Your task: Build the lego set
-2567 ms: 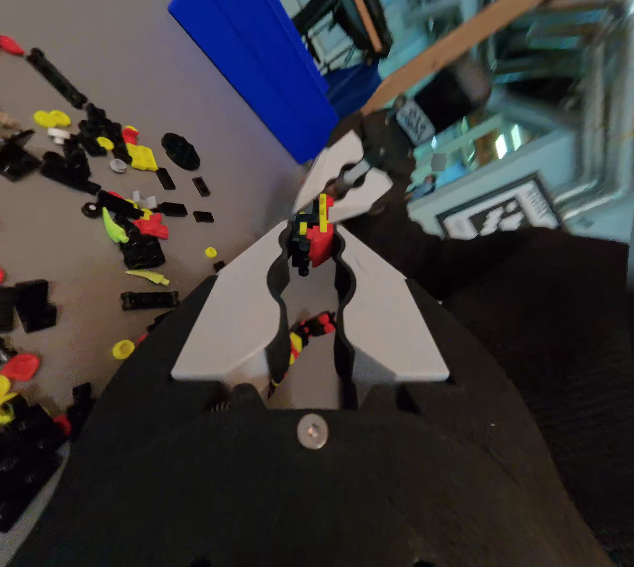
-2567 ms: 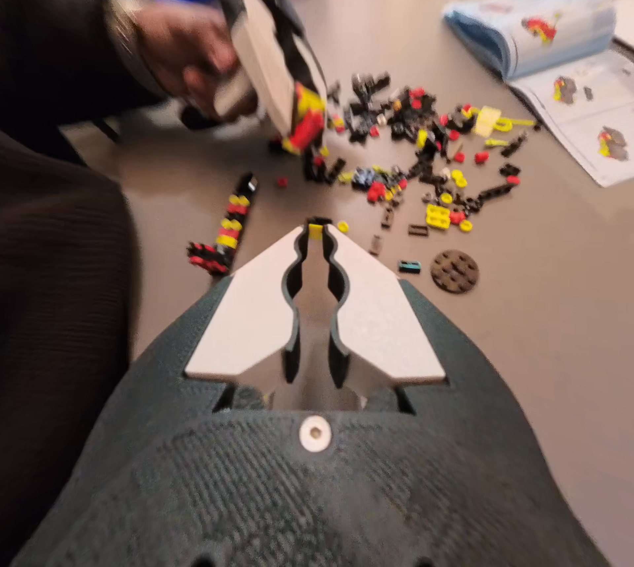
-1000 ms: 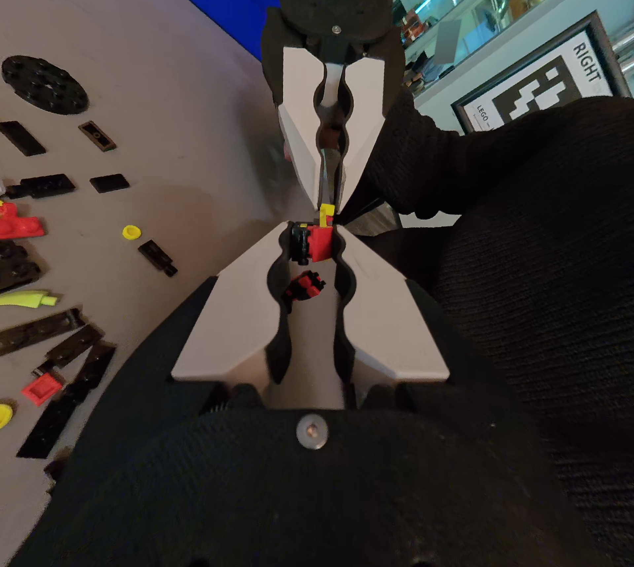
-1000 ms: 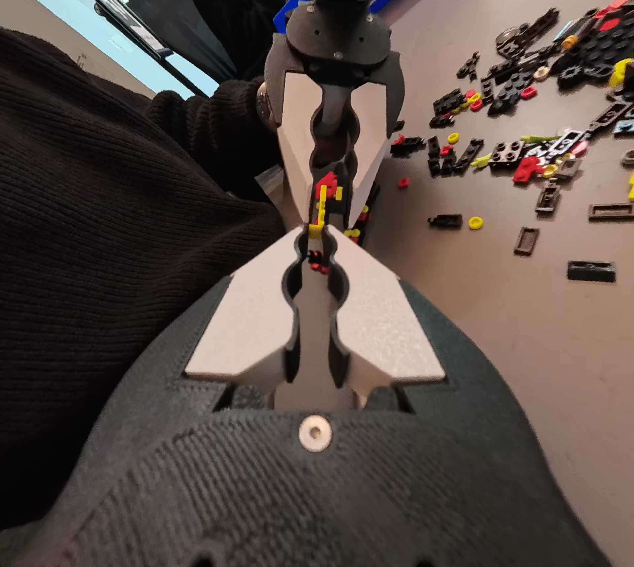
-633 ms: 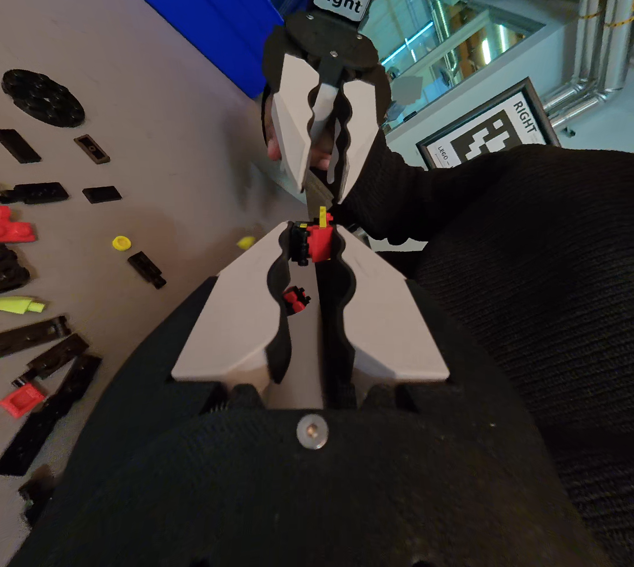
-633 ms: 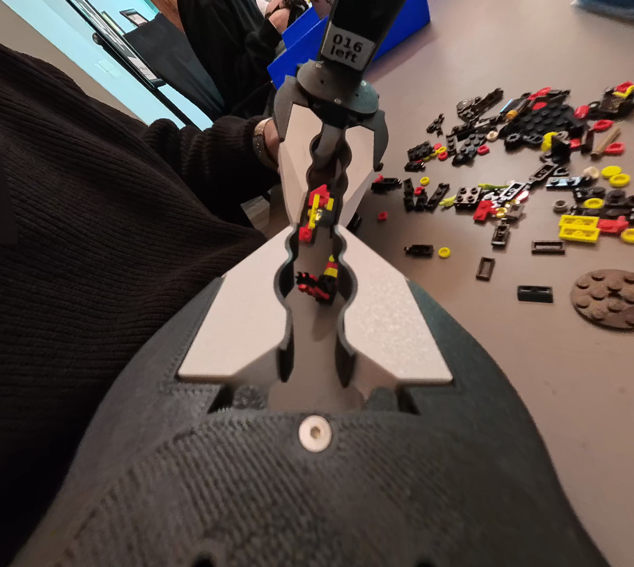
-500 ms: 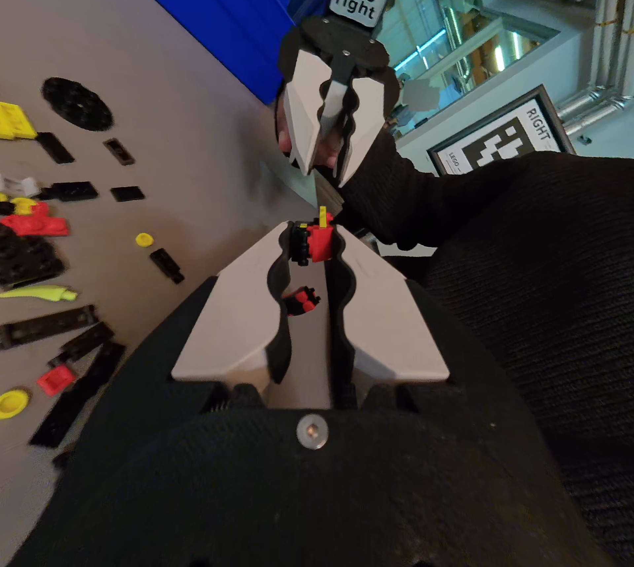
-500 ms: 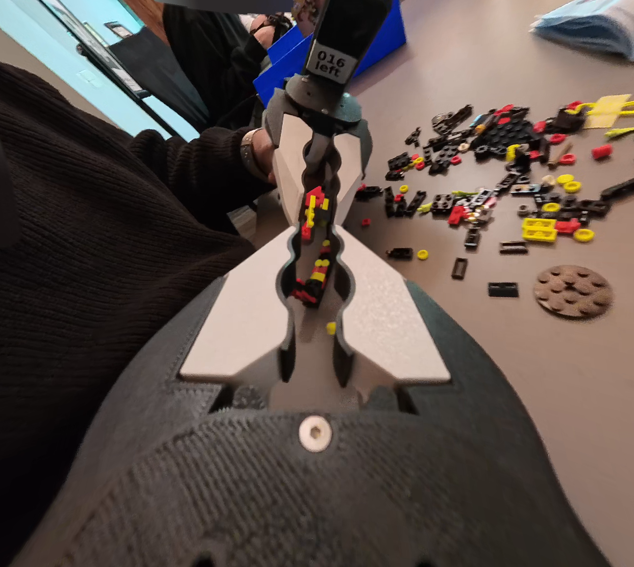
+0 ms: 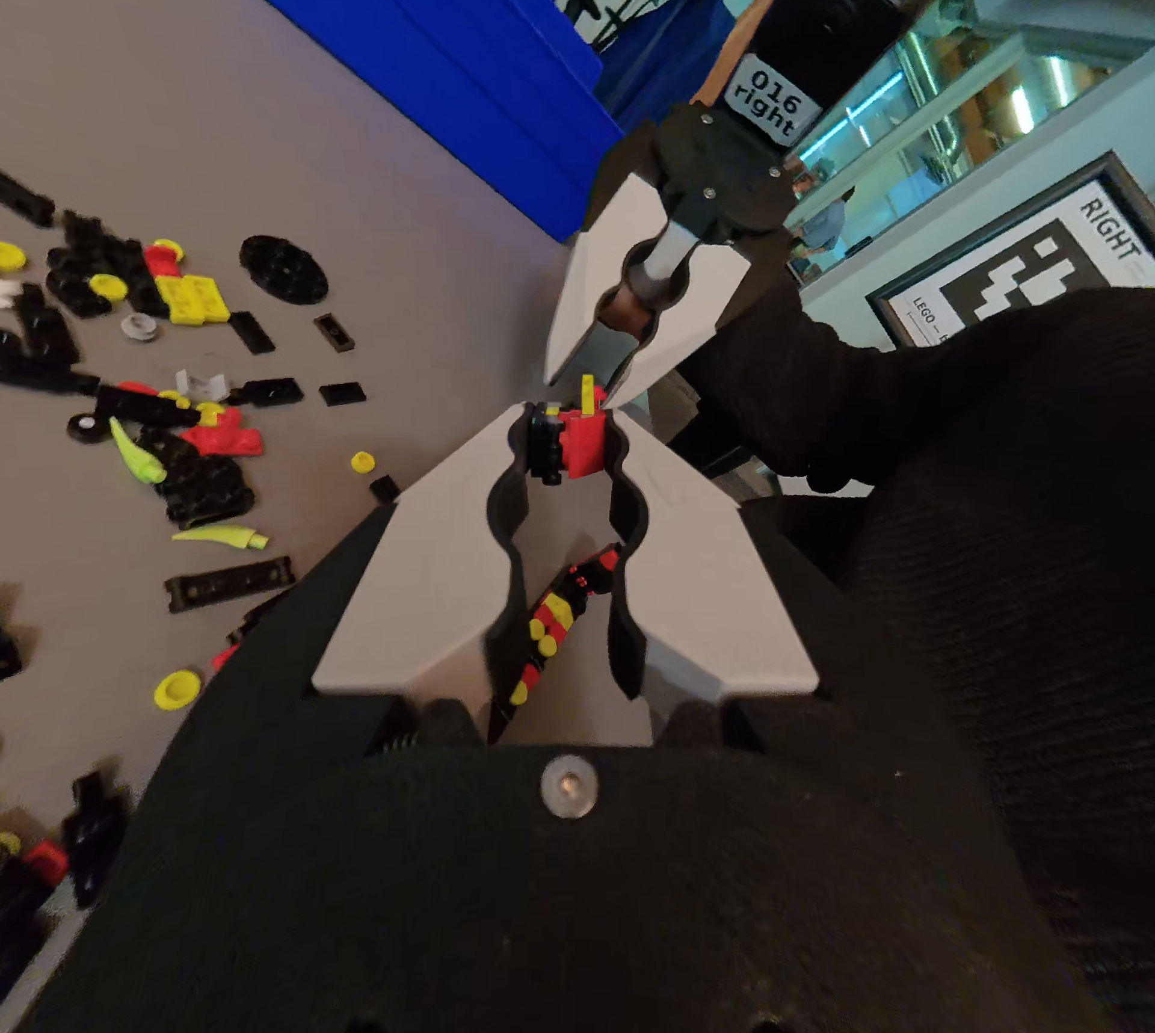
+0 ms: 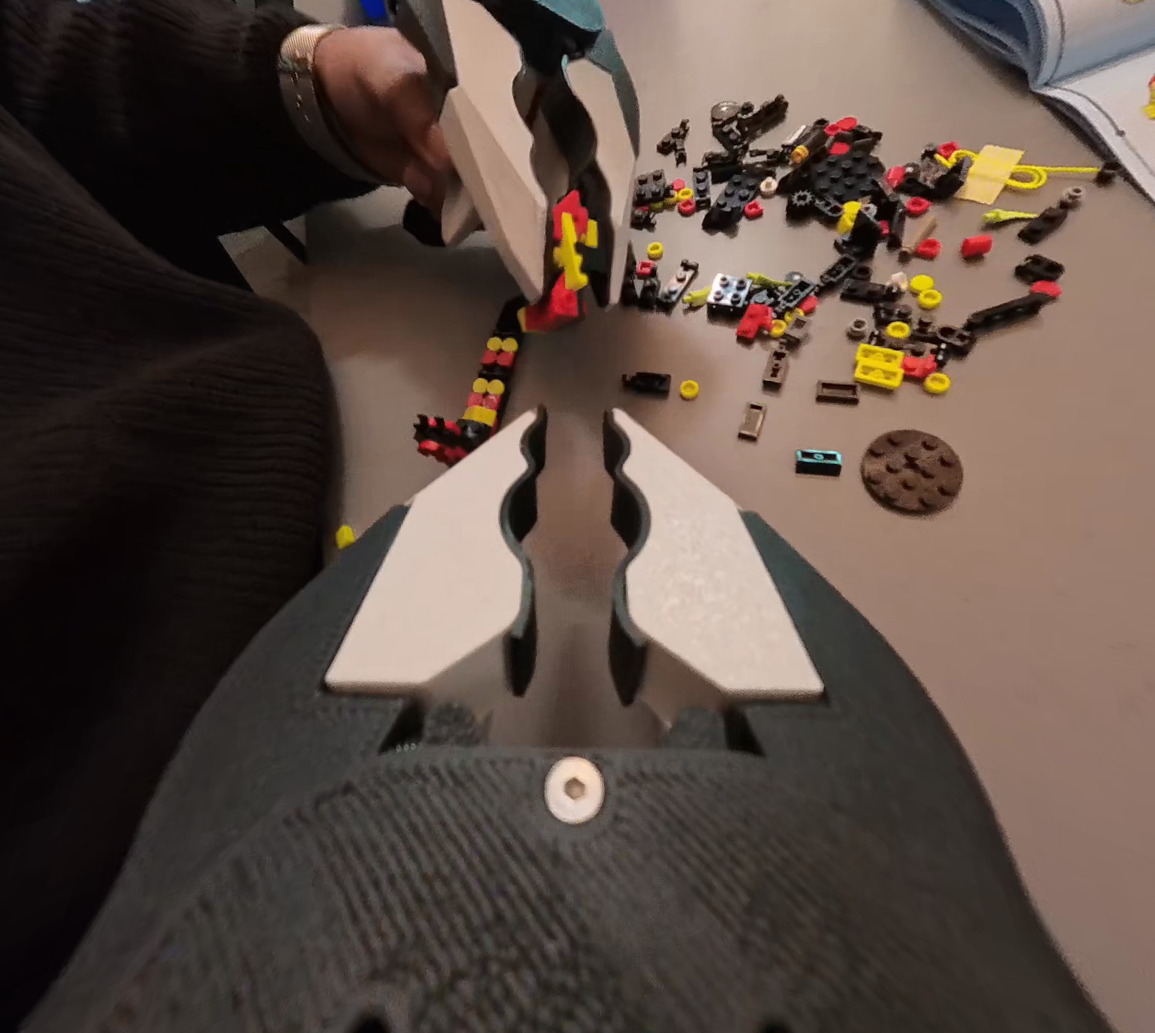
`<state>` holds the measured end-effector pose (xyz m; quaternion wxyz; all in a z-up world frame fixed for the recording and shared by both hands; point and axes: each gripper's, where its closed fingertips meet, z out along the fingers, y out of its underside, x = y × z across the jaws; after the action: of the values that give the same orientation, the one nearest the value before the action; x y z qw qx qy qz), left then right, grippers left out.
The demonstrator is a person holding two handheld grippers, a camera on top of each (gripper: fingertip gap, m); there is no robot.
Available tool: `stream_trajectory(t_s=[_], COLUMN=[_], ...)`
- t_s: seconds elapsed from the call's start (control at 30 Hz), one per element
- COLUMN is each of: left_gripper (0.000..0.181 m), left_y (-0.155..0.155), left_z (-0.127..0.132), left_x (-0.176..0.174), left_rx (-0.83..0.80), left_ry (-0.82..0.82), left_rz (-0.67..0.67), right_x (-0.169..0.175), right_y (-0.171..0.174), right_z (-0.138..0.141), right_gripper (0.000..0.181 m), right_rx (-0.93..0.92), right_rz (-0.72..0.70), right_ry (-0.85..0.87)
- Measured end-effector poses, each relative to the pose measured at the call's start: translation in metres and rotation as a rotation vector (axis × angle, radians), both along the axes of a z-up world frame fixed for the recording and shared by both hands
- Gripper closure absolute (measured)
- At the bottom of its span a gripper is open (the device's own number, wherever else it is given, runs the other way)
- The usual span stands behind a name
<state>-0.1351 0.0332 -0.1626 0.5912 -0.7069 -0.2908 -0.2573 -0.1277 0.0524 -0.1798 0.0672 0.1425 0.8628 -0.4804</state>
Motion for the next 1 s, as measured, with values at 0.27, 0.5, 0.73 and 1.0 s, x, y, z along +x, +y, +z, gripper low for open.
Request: stream_trajectory(t_s=[0.27,0.5,0.73,1.0], left_gripper=[0.163,0.162,0.160,0.147], left_y=[0.014,0.018,0.017,0.004], left_z=[-0.009,-0.006,-0.013,-0.047], left_x=[0.016,0.017,0.018,0.011], left_rx=[-0.101,-0.081,-0.125,-0.368], left_ry=[0.187,0.185,0.184,0.328], left_rz=[-0.061,-0.057,-0.063,-0.077], right_x=[0.004,0.009,0.013,0.005], right_y=[-0.008,-0.010,-0.013,-0.003], right_z=[0.016,0.007,0.001,-0.026], right_gripper=[0.158,0.157,0.172,0.172], right_rx=[-0.139,-0.085,-0.043,0.152], right_rz=[-0.001,0.036,0.060,0.068], right_ry=[-0.094,-0.064,-0.025,0.157])
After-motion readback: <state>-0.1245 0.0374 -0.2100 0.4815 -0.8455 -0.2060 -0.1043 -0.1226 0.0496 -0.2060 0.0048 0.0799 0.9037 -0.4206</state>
